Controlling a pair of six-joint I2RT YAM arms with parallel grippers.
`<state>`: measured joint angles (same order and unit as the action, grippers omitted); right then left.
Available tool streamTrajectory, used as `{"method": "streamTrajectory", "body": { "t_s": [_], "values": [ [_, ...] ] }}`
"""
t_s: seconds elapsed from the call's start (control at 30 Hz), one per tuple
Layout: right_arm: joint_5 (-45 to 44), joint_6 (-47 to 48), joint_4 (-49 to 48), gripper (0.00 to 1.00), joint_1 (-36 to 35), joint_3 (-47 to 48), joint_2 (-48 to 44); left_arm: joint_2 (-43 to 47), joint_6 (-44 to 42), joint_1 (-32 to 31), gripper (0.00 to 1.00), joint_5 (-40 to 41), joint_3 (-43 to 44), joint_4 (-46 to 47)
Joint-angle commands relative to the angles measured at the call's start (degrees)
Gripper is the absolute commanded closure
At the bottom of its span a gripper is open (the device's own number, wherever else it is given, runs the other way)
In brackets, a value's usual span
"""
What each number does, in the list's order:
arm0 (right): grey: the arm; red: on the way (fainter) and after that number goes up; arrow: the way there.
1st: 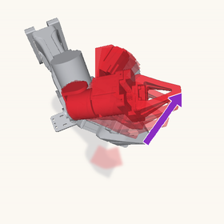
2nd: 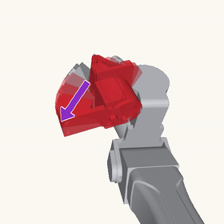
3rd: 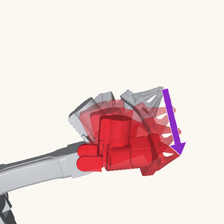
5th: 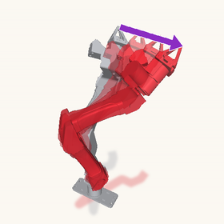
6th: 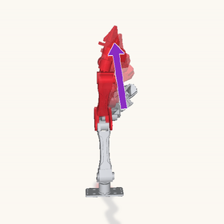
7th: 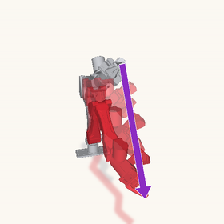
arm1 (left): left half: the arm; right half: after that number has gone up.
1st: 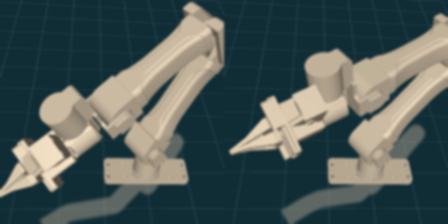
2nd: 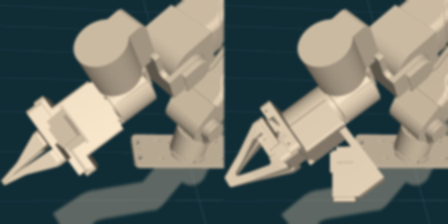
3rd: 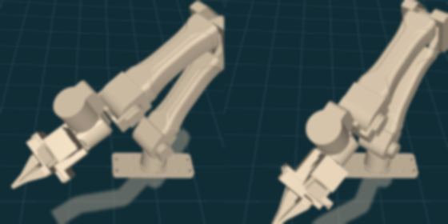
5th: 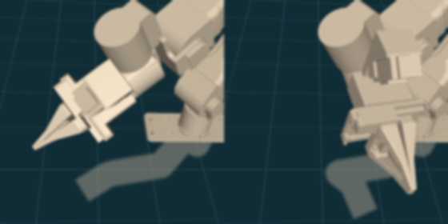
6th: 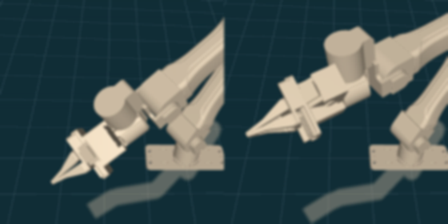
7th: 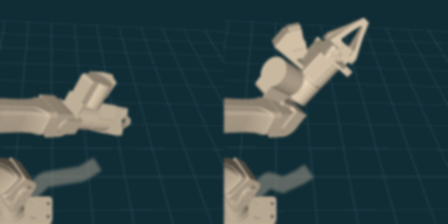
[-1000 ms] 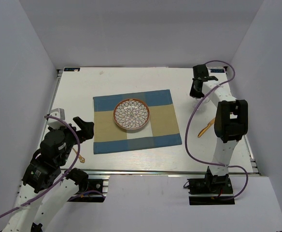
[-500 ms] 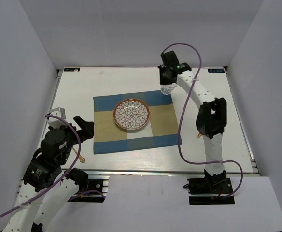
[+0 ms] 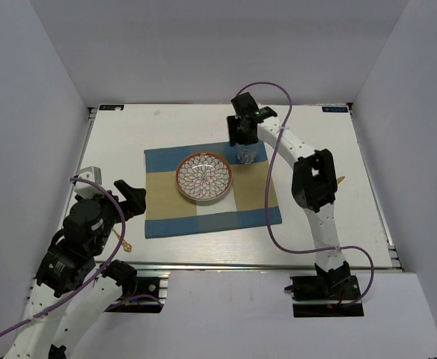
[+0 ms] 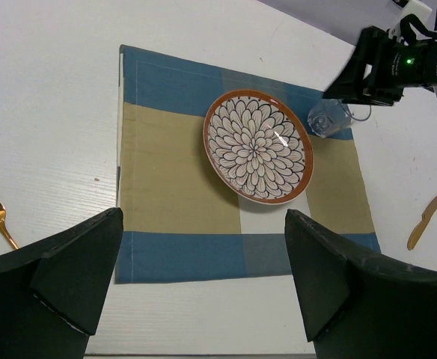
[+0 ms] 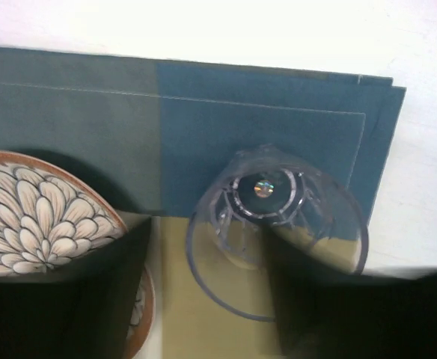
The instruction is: Set the dinner table for one person
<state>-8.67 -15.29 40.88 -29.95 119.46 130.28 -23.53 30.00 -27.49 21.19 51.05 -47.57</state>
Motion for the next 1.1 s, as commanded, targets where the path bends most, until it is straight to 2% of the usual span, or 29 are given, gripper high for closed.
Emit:
{"method": "streamTrajectory", "body": {
  "t_s": [0.0,0.03,0.17,0.27,0.3,0.33,0.4,0.43,0.5,0.7,0.83,0.97,1.07],
  "values": [
    [-1.08,-0.53,-3.35,0.22,-1.15,0.33,-3.45,-0.38,-0.38,-0.11,0.02,-0.1,0.02,0.37],
    [-2.31,-0.44,-3.27,0.11,-1.77,0.86,-5.11,-0.55,-0.47,-0.11,0.02,-0.01,0.1,0.46],
    [-5.57,-1.32,-1.86,0.11,-2.21,0.87,-11.78,-0.29,-0.47,-0.11,0.02,-0.01,0.11,0.37],
    [-10.39,-3.95,-3.7,0.11,-0.81,-10.52,-22.84,0.58,0.06,-0.64,0.02,0.43,0.19,0.02],
    [-15.1,-5.44,-4.31,0.11,-0.11,-14.83,-29.4,0.76,0.15,-0.64,0.02,1.13,0.19,-0.24],
    [-16.89,-7.8,-6.15,0.11,0.51,-24.53,-32.86,1.2,0.67,-0.64,0.02,1.48,0.19,-0.33],
    [-21.8,-10.01,-8.44,0.11,3.05,-34.51,-43.02,2.16,0.76,-0.64,0.02,1.92,0.11,-0.42],
    [-22.7,-11.42,-10.97,0.11,6.11,-43.69,-45.96,2.17,0.85,-0.64,0.02,2.01,0.02,-0.33],
    [-21.84,-11.69,-13.36,0.11,8.58,-51.57,-52.72,1.21,0.76,-0.64,0.02,2.01,0.19,-0.5],
    [-15.78,-15.64,-13.9,0.11,22.81,-68.73,-57.5,-2.04,0.15,-0.64,0.02,0.78,0.54,-0.5],
    [-12.27,-17.05,-16.45,0.11,26.17,-71.3,-55.84,-2.05,-0.38,-0.64,0.02,-0.09,0.46,-0.07],
    [-10.59,-22.92,-15.83,0.12,27.49,-70.5,-48.3,-1.87,-0.82,-0.64,0.02,-0.8,0.28,0.37],
    [-9.01,-24.96,-18.11,0.15,27.93,-72.43,-46.09,-1.78,-0.99,-0.64,0.02,-1.06,0.28,0.46]
  ]
}}
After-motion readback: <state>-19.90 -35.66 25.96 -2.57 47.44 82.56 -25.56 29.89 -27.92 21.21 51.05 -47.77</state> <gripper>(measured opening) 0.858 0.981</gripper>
